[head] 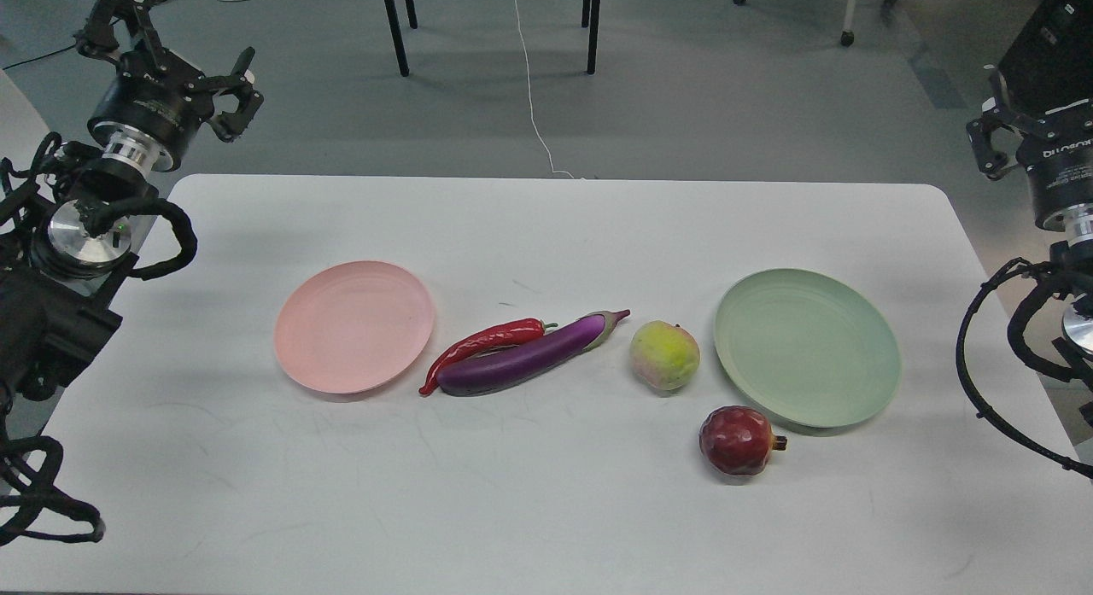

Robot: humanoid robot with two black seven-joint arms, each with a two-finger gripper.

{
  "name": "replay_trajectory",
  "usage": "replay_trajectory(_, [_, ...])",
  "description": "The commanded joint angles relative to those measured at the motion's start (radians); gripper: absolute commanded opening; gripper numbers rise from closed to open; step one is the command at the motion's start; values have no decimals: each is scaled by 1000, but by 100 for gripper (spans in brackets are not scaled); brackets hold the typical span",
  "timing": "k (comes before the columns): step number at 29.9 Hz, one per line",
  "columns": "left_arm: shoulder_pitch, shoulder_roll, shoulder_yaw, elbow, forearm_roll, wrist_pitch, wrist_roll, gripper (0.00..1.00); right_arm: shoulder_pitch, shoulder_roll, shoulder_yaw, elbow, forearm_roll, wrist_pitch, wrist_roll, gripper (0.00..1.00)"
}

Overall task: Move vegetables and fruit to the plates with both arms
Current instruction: 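Raise the right arm and move the right gripper over the table, then lower the right gripper onto the red pomegranate and grasp it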

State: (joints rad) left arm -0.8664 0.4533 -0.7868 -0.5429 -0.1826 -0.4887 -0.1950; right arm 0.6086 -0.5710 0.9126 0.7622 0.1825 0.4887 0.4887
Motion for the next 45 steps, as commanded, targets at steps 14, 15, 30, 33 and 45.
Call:
replay_trajectory(14, [-2, 27, -2, 0, -3, 0, 0, 98, 195, -176, -274, 67, -44, 0, -1, 98])
replay_trajectory(15, [0, 30, -2, 0, -5, 0, -1, 98, 244, -193, -355, 89, -67, 0, 0, 98])
replay_trajectory(30, [-2, 42, -17, -8, -11, 0, -6, 98, 969, -265, -1263, 445, -518, 0, 0, 98])
replay_trajectory(33, [-2, 41, -17, -8, -11, 0, -7, 98, 1127, -172, -1461, 503, -563, 0, 0, 98])
replay_trajectory(45, [0, 65, -17, -8, -12, 0, -7, 98, 1309, 173, -1807, 667, -1090, -106, 0, 98])
